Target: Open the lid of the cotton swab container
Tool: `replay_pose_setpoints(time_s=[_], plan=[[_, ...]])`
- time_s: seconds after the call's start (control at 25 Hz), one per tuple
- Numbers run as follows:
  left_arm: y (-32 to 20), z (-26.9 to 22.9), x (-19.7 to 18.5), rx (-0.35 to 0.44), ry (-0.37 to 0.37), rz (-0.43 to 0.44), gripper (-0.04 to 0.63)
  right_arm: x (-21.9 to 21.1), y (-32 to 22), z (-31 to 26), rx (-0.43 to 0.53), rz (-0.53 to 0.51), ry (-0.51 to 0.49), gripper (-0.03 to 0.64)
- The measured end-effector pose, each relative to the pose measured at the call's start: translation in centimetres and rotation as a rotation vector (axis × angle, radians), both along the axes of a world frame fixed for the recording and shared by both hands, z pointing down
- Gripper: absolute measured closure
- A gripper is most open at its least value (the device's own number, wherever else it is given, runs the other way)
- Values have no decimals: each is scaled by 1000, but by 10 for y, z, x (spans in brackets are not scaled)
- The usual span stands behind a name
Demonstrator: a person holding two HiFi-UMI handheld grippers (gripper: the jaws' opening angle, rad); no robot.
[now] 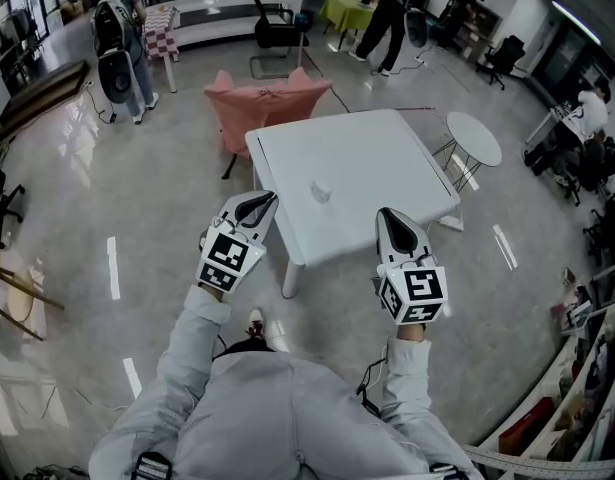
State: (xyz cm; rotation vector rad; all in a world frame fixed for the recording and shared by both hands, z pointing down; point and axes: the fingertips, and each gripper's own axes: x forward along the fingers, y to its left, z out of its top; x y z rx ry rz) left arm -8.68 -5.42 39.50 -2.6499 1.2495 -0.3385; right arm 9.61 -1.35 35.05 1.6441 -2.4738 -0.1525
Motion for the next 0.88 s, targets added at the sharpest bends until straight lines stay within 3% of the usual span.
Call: replay_pose_setpoints(time_s=[0.44,0.88], plan=[[-103,-18,-18,3,-11,71,565,-28,-97,-14,-2,24,-15,580],[-151,12,-9,-65,-30,136,565,-27,-150,27,-76,13,-54,568]])
